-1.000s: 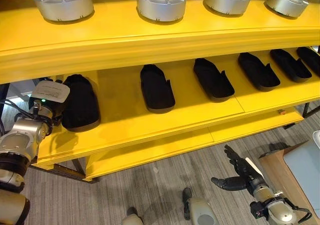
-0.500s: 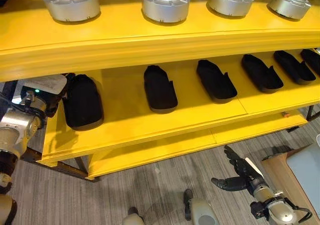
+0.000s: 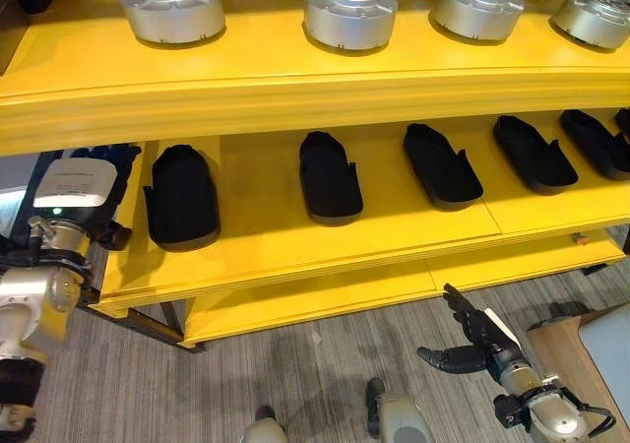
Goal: Move parts from the plastic box to the shelf.
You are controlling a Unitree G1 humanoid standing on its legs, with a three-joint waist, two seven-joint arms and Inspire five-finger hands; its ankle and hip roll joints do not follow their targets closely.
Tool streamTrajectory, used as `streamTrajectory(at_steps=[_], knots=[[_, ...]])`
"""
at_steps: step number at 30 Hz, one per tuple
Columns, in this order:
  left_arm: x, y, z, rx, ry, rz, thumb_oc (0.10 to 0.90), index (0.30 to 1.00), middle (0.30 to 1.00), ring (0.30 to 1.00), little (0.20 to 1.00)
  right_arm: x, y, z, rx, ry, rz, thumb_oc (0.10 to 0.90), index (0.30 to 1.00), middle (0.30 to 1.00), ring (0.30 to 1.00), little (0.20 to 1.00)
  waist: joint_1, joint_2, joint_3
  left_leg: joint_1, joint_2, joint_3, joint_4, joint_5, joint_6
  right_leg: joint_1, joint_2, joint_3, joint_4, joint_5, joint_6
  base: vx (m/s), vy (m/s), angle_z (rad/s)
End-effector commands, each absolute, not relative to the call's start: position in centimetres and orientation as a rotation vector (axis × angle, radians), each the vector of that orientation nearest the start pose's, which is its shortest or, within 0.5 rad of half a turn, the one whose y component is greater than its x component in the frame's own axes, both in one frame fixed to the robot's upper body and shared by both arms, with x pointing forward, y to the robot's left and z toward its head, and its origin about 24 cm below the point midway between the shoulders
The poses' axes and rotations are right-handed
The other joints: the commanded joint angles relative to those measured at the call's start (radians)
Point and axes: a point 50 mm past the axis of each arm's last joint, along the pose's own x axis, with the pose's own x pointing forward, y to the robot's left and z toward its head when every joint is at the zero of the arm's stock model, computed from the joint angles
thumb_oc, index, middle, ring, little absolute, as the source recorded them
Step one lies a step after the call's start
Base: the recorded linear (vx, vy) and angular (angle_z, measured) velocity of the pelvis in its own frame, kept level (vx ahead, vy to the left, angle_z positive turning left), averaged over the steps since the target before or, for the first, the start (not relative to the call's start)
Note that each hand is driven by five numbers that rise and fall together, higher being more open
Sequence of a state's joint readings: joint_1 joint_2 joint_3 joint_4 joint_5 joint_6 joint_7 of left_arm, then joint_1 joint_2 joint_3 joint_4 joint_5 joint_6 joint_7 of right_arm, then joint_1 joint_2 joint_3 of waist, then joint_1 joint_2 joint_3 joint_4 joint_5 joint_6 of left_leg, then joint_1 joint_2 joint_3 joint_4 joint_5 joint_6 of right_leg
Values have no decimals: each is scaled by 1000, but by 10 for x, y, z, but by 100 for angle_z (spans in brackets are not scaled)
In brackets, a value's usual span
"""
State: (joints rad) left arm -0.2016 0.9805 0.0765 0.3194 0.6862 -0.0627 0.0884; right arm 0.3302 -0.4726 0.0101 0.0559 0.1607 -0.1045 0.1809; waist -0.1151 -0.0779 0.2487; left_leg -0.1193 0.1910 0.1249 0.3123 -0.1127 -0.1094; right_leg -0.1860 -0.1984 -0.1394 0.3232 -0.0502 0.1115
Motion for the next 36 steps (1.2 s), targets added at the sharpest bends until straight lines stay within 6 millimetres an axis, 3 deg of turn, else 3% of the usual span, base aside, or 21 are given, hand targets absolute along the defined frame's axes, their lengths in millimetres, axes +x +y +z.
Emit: streamTrajectory(at_steps=[1, 9, 15, 27, 36], knots=[[275, 357, 208, 1566, -123, 424, 900, 1000, 1000, 1000, 1000, 189, -255, 25, -297, 131, 92, 900, 1000, 1000, 1000, 1000, -18, -30, -61, -90, 26, -24, 85, -35, 19, 158, -35, 2, -168, -4, 57, 0, 0, 0], [284, 347, 159, 1311, -57, 371, 900, 1000, 1000, 1000, 1000, 192, -252, 24, -285, 132, 93, 900, 1000, 1000, 1000, 1000, -26, -31, -61, -90, 31, -19, 89, -35, 21, 149, -33, 12, -165, -2, 53, -1, 0, -1], [296, 336, 140, 1235, -28, 342, 900, 1000, 1000, 1000, 1000, 192, -251, 24, -280, 130, 97, 900, 1000, 1000, 1000, 1000, -37, -33, -61, -98, 34, -18, 97, -34, 20, 136, -30, 17, -156, -3, 51, 0, -2, -3], [305, 345, 122, 1195, 92, 346, 900, 1000, 1000, 1000, 1000, 191, -247, 22, -276, 138, 120, 900, 1000, 1000, 1000, 1000, -49, -34, -66, -102, 33, -13, 104, -35, 20, 122, -27, 29, -146, -4, 52, 6, -1, -3], [302, 363, 131, 1256, 141, 393, 900, 1000, 1000, 1000, 1000, 189, -248, 21, -278, 145, 122, 900, 1000, 1000, 1000, 1000, -52, -34, -69, -107, 35, -12, 114, -38, 21, 117, -26, 34, -144, -2, 54, 3, 0, -1]])
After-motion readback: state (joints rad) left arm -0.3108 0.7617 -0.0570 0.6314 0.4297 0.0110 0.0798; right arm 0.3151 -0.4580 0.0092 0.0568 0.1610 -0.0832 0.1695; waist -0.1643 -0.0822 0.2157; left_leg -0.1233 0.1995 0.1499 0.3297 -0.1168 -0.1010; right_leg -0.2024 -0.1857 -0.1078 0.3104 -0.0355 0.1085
